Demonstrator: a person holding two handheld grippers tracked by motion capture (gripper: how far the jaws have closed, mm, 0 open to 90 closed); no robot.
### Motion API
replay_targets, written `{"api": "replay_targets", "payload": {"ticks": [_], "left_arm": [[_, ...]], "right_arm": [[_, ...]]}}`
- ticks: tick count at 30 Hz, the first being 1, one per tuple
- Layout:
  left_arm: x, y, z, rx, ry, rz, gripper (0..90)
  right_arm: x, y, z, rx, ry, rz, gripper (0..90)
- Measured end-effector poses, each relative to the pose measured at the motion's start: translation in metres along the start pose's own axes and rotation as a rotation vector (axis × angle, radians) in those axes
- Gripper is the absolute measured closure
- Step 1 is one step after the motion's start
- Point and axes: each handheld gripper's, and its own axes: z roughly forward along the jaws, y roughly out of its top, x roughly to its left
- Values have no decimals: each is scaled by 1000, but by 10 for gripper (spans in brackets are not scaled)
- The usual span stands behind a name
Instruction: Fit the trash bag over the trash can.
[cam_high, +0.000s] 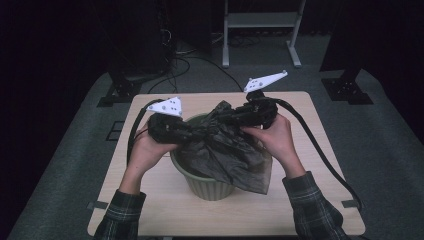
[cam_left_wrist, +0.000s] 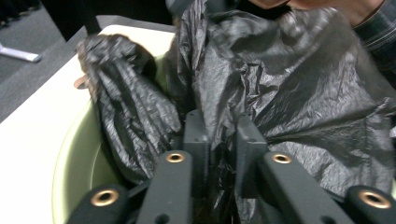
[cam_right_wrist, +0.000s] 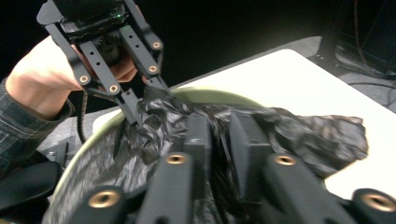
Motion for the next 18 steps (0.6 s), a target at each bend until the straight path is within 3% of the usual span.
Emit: {"api": "replay_targets", "payload": {"ticks": [4, 9, 18], "left_arm": [[4, -11, -9, -26, 33, -40, 827], [9, -22, -20, -58, 69, -75, 826], [10, -32, -23, -54, 73, -94, 818]], "right_arm": [[-1, -7, -15, -26, -32, 8, 650], [-2, -23, -40, -60, -64, 20, 616], [-3, -57, -68, -66, -101, 49, 586]]}}
